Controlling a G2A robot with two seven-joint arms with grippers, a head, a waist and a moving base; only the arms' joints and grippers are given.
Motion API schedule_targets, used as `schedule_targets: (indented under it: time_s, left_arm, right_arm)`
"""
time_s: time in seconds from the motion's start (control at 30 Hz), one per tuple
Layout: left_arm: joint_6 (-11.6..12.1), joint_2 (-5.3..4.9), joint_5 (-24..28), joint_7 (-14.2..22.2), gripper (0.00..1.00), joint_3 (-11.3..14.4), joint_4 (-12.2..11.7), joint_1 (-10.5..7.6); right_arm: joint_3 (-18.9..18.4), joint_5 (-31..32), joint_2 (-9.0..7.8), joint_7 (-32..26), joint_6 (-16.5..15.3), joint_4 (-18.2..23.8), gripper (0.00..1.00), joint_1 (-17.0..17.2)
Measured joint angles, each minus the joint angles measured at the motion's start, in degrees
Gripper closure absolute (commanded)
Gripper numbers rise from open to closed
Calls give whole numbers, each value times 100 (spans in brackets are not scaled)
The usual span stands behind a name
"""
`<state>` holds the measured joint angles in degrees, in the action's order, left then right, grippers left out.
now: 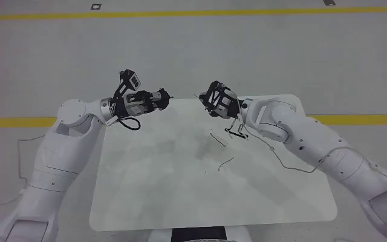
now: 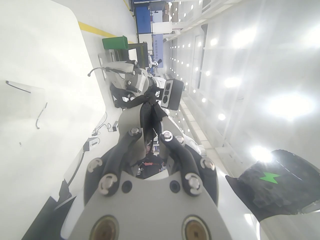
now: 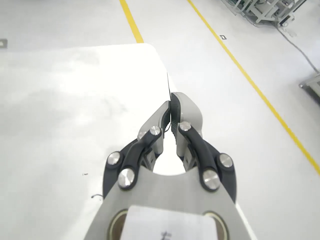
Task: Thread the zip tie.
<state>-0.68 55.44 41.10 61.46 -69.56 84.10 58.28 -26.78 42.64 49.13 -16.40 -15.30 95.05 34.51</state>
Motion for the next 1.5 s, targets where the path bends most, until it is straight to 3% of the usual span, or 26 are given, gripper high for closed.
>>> schedule_targets:
  time_s: [0.5, 0.9, 0.97, 1.37, 1.5]
  left_arm:
    - [0, 0, 0, 0, 100, 0, 0, 0]
    - [0, 0, 0, 0, 100, 0, 0, 0]
    - [0, 0, 0, 0, 100, 0, 0, 0]
    - [0, 0, 0, 0, 100, 0, 0, 0]
    - [0, 0, 0, 0, 100, 0, 0, 0]
  right_arm:
    - [-683, -3569, 243, -827, 789, -278, 100, 740]
    - [-737, -3673, 259, -791, 830, -308, 100, 772]
    - [-814, -3880, 280, -632, 906, -310, 100, 898]
    - [-1395, -6379, 489, -636, 2161, -287, 100, 1388]
    - [-1492, -6859, 549, -787, 2483, -296, 100, 1457]
